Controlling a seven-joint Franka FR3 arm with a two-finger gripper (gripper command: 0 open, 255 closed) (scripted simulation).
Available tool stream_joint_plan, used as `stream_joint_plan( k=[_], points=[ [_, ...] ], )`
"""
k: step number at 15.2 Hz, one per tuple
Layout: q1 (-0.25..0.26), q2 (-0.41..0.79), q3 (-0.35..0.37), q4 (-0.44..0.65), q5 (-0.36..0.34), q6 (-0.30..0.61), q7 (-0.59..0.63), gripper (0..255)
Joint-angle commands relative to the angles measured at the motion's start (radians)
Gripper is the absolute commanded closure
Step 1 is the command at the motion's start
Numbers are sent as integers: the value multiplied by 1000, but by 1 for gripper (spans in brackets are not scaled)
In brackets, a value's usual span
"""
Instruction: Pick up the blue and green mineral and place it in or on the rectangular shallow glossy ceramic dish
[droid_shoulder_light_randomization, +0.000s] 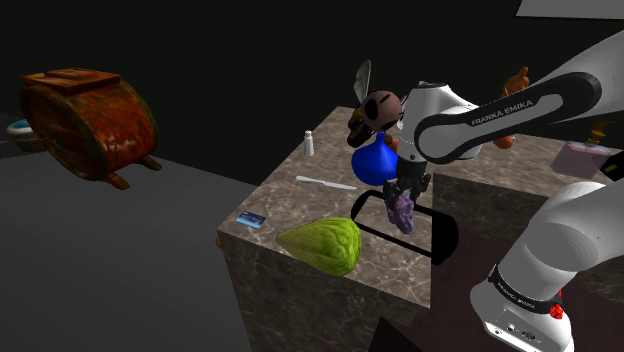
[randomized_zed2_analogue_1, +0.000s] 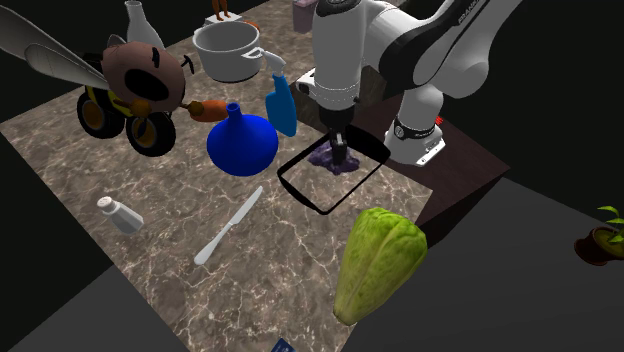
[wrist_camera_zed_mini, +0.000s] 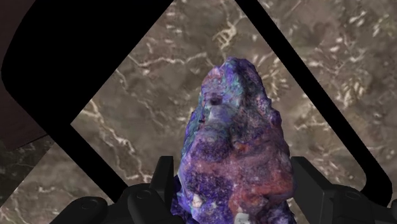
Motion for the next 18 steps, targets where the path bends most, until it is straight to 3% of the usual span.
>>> stream_joint_plan(
  k=[1, 6, 10, 18],
  points=[
    [0, 0, 0, 0, 0, 0, 0, 0],
    [0, 0, 0, 0, 0, 0, 0, 0],
    [-6, -73, -20, 87, -17, -160, 1, 0],
    [-5, -73, -20, 87, -17, -160, 1, 0]
  ],
)
